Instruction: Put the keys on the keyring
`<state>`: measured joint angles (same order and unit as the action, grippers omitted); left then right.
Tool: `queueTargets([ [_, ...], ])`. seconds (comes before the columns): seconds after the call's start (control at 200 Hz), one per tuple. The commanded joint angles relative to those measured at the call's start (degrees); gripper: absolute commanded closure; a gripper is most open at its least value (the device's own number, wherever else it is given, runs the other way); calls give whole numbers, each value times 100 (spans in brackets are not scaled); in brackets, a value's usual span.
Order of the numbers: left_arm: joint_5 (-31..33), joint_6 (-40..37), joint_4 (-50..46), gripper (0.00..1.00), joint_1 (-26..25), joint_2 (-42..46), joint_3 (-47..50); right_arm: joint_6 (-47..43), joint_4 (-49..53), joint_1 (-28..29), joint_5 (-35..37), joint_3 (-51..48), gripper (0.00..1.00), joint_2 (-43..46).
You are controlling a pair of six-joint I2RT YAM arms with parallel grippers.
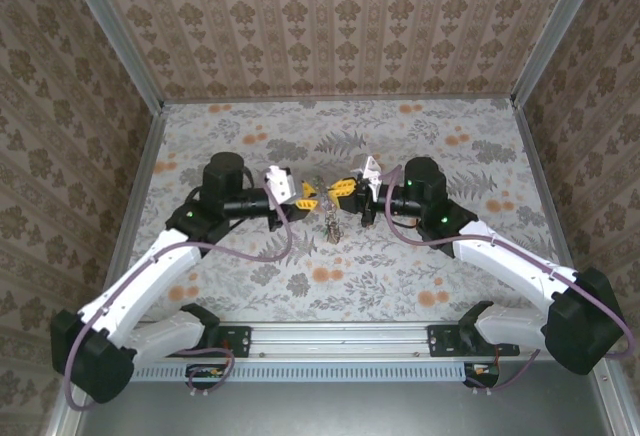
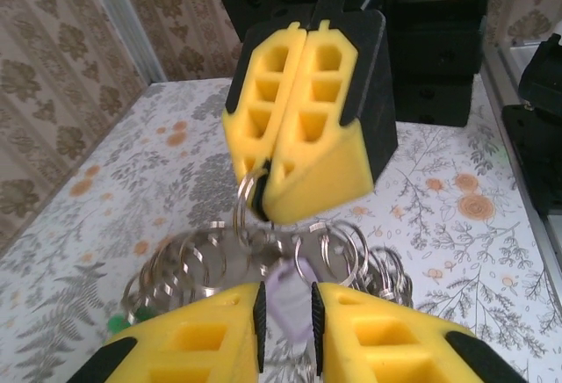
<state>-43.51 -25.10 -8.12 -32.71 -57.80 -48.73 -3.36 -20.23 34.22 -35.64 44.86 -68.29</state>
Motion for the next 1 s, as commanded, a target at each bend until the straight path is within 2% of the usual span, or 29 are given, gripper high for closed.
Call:
queueTargets([
  [0.0, 137, 361, 97, 74, 114, 372, 213, 173, -573, 7, -277, 92, 100, 82],
  [0.15, 172, 629, 345, 73, 107, 225, 185, 168, -617, 14, -515, 137, 100, -24],
  [0.52, -355, 1042, 1055, 73, -67, -250, 167, -86, -280, 103, -622, 286, 100, -101],
  [0.71, -543, 1000, 1125, 84, -135, -233, 210, -220, -124, 130, -623, 343, 100, -157],
  [0.94, -537, 860, 1069, 88, -139, -186, 153, -601, 323, 181, -642, 438, 100, -184],
  [1.0, -594, 844, 1063, 93, -139, -193, 124, -694, 421, 183, -638, 456, 100, -176],
])
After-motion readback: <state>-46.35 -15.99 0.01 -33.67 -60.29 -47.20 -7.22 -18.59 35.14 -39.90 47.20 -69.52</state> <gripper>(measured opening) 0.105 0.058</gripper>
